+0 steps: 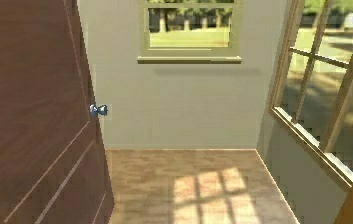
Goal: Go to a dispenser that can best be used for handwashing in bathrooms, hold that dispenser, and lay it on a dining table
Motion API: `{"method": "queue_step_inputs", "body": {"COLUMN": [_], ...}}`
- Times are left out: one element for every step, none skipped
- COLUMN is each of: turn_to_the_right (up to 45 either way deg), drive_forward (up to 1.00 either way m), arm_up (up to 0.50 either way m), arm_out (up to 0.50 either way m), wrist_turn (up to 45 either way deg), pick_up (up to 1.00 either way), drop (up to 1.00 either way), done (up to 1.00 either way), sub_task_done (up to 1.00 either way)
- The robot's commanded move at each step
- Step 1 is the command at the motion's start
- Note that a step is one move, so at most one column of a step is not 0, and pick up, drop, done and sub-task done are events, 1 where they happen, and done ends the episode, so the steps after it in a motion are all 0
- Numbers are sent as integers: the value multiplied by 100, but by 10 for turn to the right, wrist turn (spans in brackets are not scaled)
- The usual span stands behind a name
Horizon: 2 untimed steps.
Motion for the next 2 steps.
{"method": "queue_step_inputs", "body": {"turn_to_the_right": [0, -60], "drive_forward": [15, 0], "arm_up": [0, 0], "arm_out": [0, 0], "wrist_turn": [0, 0], "pick_up": [0, 0], "drop": [0, 0], "done": [0, 0], "sub_task_done": [0, 0]}}
